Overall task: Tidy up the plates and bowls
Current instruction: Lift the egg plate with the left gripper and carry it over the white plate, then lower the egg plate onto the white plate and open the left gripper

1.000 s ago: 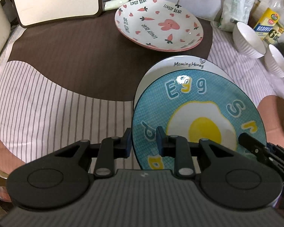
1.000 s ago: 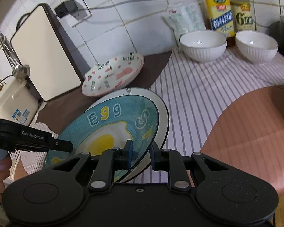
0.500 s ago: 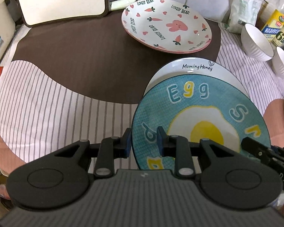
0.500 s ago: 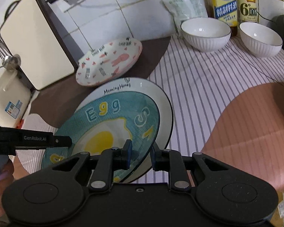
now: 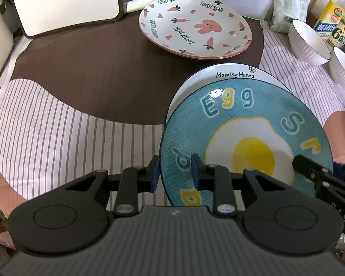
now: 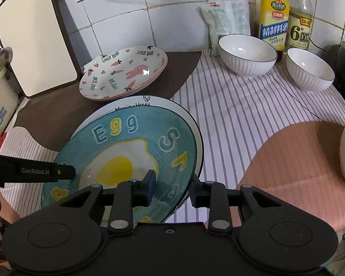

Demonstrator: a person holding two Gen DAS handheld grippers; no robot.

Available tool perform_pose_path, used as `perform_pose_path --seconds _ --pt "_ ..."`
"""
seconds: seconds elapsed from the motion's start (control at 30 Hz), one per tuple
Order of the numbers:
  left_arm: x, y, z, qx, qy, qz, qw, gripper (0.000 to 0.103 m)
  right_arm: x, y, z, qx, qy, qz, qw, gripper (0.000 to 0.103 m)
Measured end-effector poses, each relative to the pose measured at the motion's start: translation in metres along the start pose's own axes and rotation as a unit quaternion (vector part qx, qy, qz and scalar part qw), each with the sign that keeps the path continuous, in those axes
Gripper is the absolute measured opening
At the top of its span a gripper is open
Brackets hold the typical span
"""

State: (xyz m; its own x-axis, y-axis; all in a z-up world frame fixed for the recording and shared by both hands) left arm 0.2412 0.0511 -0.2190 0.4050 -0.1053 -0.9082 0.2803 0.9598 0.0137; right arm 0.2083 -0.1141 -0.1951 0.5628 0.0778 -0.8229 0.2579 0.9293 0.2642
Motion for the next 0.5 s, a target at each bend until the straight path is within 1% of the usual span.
perform_pose_path --seconds 0.13,0.23,0.33,0.4,0.5 --pt "0.004 -0.001 0.004 0.004 -0.002 0.005 1.0000 0.026 0.003 0.001 0.000 -0.012 -0.009 0.013 1.000 0.038" --pt "0.007 -0.001 0.009 -0.002 -0.002 0.013 0.9999 0.026 0.005 0.000 -0.001 -0.006 -0.013 0.029 0.999 0.038" --pt "0.011 -0.003 0.014 -0.004 -0.001 0.029 0.9996 0.026 0.007 0.003 -0.002 -0.022 -0.017 0.023 0.999 0.038" --pt "0.012 -0.008 0.016 0.012 -0.002 0.044 0.9989 0.026 0.009 0.005 -0.001 -0.033 -0.013 0.021 0.999 0.041" --pt "0.012 -0.013 0.017 0.026 -0.006 0.058 0.9980 0.026 0.009 0.004 0.000 -0.036 -0.013 0.023 0.999 0.041"
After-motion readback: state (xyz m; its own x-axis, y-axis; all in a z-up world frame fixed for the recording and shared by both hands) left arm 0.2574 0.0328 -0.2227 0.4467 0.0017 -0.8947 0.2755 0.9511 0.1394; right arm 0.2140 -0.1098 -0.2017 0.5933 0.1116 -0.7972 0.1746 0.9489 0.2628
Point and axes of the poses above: each gripper's, at about its wrist camera, not at the fingertips, and x roughly the way its jaws point, y to its left, z to its top, the point moved 6 cm from there along x, roughly the way its jaws point, and after that the axes turned 12 degrees about x, right-handed, at the moved point
